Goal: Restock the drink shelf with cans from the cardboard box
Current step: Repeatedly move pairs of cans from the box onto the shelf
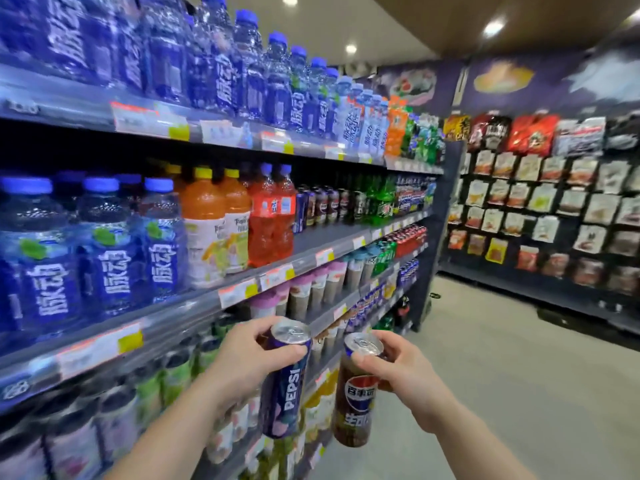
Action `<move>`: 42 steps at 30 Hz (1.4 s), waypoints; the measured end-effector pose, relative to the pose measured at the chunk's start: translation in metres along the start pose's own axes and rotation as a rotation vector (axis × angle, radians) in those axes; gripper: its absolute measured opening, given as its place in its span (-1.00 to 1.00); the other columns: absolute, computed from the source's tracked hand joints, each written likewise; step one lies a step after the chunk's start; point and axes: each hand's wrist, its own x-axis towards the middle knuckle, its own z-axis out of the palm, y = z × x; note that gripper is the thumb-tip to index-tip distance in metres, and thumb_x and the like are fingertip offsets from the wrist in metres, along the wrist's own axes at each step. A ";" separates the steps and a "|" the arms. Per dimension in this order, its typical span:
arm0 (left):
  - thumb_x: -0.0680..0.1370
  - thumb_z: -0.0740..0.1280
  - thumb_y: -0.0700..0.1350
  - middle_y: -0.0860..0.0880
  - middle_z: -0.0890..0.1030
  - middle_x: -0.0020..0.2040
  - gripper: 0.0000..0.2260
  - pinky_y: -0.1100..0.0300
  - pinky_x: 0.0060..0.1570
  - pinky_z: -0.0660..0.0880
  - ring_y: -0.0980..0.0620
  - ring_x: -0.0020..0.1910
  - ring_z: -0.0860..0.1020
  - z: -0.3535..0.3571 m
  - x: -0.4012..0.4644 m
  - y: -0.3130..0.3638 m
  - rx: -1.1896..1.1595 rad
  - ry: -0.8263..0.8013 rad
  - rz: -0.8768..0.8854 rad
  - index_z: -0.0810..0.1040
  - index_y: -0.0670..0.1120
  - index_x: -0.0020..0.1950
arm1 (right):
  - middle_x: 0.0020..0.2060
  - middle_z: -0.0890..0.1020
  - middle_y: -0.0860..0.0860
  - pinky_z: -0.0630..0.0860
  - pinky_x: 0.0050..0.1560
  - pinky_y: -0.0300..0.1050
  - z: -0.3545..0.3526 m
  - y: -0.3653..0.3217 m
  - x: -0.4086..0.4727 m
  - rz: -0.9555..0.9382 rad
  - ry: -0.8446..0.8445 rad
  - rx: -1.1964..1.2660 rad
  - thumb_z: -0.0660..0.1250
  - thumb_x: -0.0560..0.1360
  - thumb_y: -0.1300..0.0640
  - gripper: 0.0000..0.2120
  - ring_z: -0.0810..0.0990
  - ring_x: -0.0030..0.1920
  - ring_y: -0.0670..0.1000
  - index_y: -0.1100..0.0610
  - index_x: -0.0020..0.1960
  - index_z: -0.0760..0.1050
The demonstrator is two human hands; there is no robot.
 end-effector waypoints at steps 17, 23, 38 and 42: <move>0.12 0.45 0.26 0.17 0.70 -0.11 -0.61 0.16 -0.01 0.53 0.18 -0.12 0.63 0.087 0.277 -0.035 0.138 0.412 0.025 0.65 0.24 -0.08 | -0.04 0.72 -0.03 0.54 -0.12 -0.11 -0.136 0.043 0.322 -0.052 -0.207 -0.016 0.57 0.31 -0.02 -0.58 0.70 -0.05 0.03 -0.01 0.12 0.57; 0.32 0.58 -0.09 0.16 0.70 -0.19 -0.82 0.40 -0.13 0.49 0.25 -0.21 0.60 0.118 0.341 -0.014 0.151 0.596 0.011 0.71 0.05 -0.11 | -0.10 0.72 -0.03 0.51 -0.22 -0.16 -0.173 0.031 0.425 -0.076 -0.403 -0.012 0.51 0.41 0.14 -0.72 0.66 -0.20 -0.06 0.03 0.10 0.57; 0.36 0.53 0.02 0.18 0.64 -0.13 -0.66 0.50 -0.24 0.43 0.40 -0.29 0.54 0.075 0.465 0.020 0.387 0.906 0.037 0.60 0.00 0.08 | -0.06 0.73 0.01 0.61 -0.12 -0.09 -0.141 -0.027 0.561 -0.259 -0.607 0.204 0.45 0.40 0.13 -0.72 0.68 -0.12 -0.04 0.10 0.10 0.61; 0.32 0.53 0.13 0.12 0.62 -0.05 -0.49 0.25 -0.05 0.47 0.19 -0.14 0.57 0.071 0.486 0.003 0.486 0.976 -0.099 0.51 -0.01 0.19 | -0.09 0.73 -0.01 0.62 -0.12 -0.10 -0.137 -0.032 0.588 -0.267 -0.653 0.223 0.38 0.49 0.20 -0.84 0.67 -0.13 -0.06 0.09 0.07 0.62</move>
